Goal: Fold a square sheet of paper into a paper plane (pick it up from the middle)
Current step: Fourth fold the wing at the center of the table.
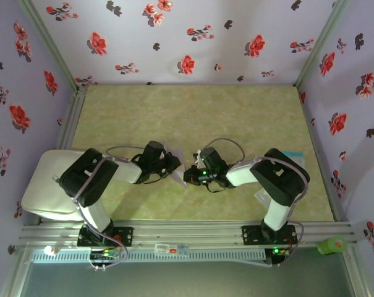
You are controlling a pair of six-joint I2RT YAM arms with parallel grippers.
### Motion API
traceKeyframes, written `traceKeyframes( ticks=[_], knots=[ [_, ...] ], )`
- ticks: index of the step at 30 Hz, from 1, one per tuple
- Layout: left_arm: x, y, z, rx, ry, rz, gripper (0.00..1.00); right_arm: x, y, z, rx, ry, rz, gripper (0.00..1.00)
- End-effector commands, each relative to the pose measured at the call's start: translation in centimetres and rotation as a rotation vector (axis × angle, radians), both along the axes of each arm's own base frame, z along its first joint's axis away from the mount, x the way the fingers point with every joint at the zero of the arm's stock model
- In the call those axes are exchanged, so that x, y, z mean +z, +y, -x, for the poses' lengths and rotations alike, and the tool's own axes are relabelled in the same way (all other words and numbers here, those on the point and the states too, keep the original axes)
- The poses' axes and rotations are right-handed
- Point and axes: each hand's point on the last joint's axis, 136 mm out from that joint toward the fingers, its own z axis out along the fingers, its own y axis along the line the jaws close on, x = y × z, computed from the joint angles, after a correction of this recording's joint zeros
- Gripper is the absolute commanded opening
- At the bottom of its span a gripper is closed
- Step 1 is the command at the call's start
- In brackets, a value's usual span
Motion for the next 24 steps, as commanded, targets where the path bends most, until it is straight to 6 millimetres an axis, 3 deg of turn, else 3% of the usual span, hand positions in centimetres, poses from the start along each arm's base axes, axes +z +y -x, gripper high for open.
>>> traceKeyframes(
  ticks=[1, 12, 24],
  knots=[
    [-0.7, 0.2, -0.2, 0.006, 0.024, -0.02, 0.1, -3.9, -3.0, 0.7, -0.055, 0.084, 0.145, 0.02],
    [-2.0, 0.9, 0.2, 0.013, 0.066, -0.065, 0.09, -3.8, -3.0, 0.7, -0.059, 0.092, 0.144, 0.03],
    [-3.2, 1.7, 0.9, 0.029, 0.098, -0.1, 0.06, -2.3, -2.9, 1.4, -0.026, 0.106, 0.12, 0.12]
  ],
)
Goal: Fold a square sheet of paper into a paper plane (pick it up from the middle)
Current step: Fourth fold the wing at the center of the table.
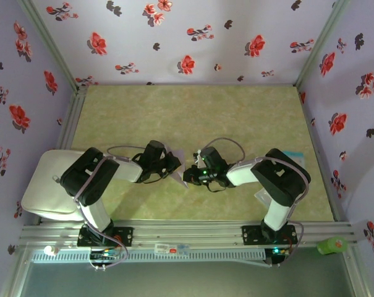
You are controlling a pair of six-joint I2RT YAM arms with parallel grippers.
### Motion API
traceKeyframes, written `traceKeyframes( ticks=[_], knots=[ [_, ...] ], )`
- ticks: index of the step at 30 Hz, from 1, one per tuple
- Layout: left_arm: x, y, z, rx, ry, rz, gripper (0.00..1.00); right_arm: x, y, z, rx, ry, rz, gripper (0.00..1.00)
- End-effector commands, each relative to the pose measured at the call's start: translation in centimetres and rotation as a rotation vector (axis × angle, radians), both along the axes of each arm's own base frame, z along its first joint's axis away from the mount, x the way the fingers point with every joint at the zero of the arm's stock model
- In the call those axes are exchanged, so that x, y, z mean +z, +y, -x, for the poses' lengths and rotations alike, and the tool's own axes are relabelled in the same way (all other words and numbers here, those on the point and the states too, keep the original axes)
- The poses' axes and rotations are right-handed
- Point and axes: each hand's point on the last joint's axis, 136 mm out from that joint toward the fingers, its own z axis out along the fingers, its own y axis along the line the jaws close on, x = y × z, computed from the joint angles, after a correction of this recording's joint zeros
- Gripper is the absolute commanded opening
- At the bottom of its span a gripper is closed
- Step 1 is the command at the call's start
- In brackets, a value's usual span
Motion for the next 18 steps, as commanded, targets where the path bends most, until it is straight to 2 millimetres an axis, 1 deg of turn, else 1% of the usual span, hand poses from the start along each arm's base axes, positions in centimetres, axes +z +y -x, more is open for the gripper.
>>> traceKeyframes(
  ticks=[1, 6, 9, 15, 18],
  knots=[
    [-2.8, 1.7, 1.0, 0.027, 0.078, -0.085, 0.06, -2.4, -2.8, 1.4, -0.027, 0.092, 0.118, 0.12],
    [-2.7, 1.7, 0.9, 0.028, 0.076, -0.083, 0.06, -2.1, -2.6, 2.1, 0.0, 0.114, 0.098, 0.12],
    [-2.7, 1.7, 1.0, 0.027, 0.075, -0.085, 0.06, -2.1, -2.6, 2.4, 0.004, 0.123, 0.095, 0.08],
    [-2.7, 1.8, 1.0, 0.032, 0.073, -0.082, 0.06, -2.9, -2.5, 3.3, 0.035, 0.168, 0.096, 0.09],
    [-2.7, 1.8, 0.9, 0.033, 0.073, -0.082, 0.06, -2.9, -2.6, 3.4, 0.035, 0.171, 0.097, 0.09]
  ],
)
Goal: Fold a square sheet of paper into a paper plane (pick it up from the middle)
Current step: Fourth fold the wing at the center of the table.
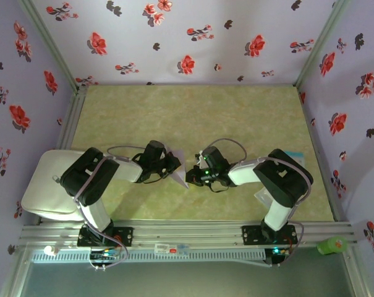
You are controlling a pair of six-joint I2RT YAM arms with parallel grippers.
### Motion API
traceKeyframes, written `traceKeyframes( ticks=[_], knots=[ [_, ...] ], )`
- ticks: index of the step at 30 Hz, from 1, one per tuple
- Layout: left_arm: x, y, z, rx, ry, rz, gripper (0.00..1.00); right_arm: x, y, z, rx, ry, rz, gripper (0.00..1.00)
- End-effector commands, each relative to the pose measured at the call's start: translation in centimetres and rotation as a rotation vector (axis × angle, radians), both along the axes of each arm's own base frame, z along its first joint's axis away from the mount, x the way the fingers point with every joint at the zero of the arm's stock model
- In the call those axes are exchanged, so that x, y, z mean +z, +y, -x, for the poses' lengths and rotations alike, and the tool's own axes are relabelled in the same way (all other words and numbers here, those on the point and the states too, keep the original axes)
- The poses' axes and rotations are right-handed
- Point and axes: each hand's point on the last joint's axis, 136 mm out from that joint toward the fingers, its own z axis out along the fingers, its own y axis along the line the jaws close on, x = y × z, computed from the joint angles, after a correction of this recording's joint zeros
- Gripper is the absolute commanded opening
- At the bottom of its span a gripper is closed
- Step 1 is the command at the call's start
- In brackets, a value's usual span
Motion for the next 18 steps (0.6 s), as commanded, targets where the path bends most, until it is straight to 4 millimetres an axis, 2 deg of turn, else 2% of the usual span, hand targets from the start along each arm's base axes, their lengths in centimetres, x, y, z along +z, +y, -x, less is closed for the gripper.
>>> traceKeyframes(
  ticks=[1, 8, 13, 18],
  knots=[
    [-2.7, 1.8, 0.9, 0.032, 0.071, -0.081, 0.06, -2.5, -1.9, 2.5, 0.022, 0.12, 0.084, 0.09],
    [-2.7, 1.9, 1.0, 0.037, 0.069, -0.081, 0.05, -1.5, -1.5, 2.4, 0.035, 0.114, 0.073, 0.07],
    [-2.8, 1.9, 1.0, 0.037, 0.069, -0.083, 0.05, -1.5, -1.6, 2.5, 0.034, 0.12, 0.085, 0.11],
    [-2.9, 2.1, 1.1, 0.038, 0.07, -0.085, 0.04, 0.1, -0.8, 1.4, 0.02, 0.1, 0.046, 0.13]
  ],
)
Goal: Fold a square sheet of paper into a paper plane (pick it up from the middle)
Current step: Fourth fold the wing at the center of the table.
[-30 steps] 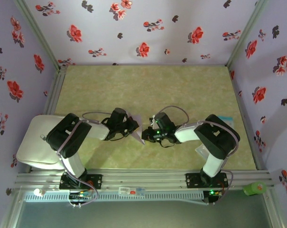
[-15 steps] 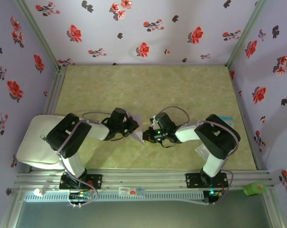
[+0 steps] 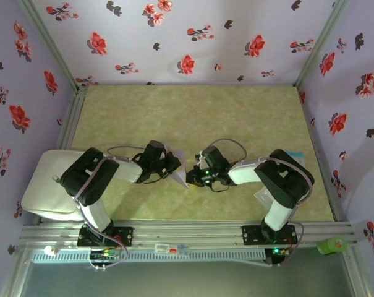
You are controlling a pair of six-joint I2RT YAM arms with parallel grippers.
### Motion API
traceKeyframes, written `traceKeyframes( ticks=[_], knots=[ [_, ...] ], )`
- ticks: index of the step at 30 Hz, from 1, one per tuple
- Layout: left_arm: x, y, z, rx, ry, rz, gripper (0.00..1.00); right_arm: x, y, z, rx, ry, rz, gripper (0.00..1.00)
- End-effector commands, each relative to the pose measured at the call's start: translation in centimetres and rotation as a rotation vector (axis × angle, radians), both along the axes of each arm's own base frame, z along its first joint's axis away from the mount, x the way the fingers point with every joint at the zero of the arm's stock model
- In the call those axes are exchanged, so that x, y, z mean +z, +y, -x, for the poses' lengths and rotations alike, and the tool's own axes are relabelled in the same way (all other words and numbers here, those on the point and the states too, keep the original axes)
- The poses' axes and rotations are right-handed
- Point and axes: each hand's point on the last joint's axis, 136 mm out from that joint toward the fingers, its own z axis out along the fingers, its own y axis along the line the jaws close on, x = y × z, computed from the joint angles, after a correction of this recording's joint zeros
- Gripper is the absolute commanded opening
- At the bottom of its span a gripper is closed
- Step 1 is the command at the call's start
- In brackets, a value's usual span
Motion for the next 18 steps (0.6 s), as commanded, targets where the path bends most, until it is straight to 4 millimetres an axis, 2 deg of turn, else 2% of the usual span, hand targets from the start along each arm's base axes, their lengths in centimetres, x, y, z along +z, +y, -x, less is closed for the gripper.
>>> traceKeyframes(
  ticks=[1, 6, 9, 14, 18],
  knots=[
    [-2.9, 2.0, 1.1, 0.036, 0.07, -0.087, 0.04, 0.2, -0.5, 0.5, -0.002, 0.057, 0.032, 0.16],
    [-2.8, 2.0, 1.0, 0.034, 0.068, -0.083, 0.04, 0.6, -0.2, -1.0, -0.028, 0.047, 0.038, 0.25],
    [-2.8, 2.0, 1.1, 0.034, 0.069, -0.083, 0.04, 0.2, -0.3, -1.5, -0.045, 0.061, 0.054, 0.25],
    [-2.9, 1.9, 1.1, 0.032, 0.068, -0.083, 0.04, 0.6, 0.1, -2.1, -0.064, 0.063, 0.012, 0.22],
    [-2.9, 1.9, 1.0, 0.033, 0.069, -0.082, 0.04, 0.8, 0.4, -2.1, -0.059, 0.068, -0.007, 0.15]
  ],
)
